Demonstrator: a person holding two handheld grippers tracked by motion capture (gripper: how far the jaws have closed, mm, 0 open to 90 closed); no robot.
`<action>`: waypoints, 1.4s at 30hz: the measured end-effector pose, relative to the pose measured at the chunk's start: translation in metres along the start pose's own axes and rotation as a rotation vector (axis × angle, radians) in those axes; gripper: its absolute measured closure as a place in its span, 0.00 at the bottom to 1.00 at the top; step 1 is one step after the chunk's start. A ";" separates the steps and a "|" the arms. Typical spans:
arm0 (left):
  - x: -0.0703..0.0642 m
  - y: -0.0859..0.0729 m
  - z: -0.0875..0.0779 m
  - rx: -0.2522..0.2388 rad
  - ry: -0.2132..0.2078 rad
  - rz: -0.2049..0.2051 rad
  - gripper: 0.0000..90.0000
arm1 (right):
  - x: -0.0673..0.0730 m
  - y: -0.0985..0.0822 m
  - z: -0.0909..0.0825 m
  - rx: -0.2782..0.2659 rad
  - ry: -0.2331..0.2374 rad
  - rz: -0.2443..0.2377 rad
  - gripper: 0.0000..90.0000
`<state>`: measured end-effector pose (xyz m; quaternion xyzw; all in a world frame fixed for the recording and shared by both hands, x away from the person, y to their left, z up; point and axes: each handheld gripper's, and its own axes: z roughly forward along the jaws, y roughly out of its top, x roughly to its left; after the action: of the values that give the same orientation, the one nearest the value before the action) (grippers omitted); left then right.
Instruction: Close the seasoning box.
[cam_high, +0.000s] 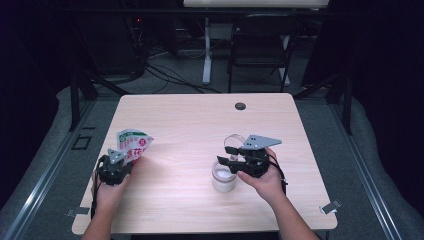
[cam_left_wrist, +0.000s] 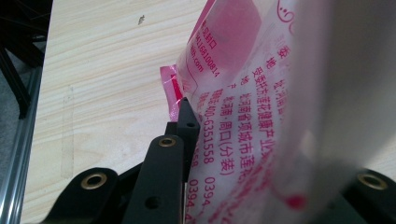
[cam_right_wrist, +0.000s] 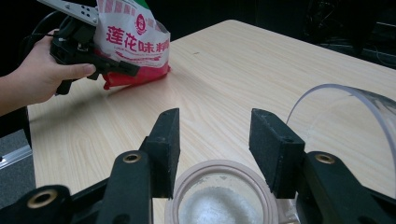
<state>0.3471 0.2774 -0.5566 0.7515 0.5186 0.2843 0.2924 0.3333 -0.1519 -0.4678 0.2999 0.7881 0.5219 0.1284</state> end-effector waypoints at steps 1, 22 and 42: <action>0.000 0.000 0.000 0.001 -0.002 -0.002 0.85 | 0.000 0.000 0.000 0.001 -0.001 0.000 0.59; -0.002 0.000 -0.009 -0.089 -0.057 -0.052 0.52 | 0.000 0.000 0.001 -0.002 -0.006 0.001 0.57; -0.026 0.011 -0.033 -0.167 -0.104 0.036 0.44 | -0.001 0.003 -0.005 -0.045 -0.011 0.003 0.56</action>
<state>0.3223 0.2547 -0.5299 0.7476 0.4636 0.2923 0.3752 0.3323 -0.1553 -0.4632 0.3011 0.7751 0.5379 0.1389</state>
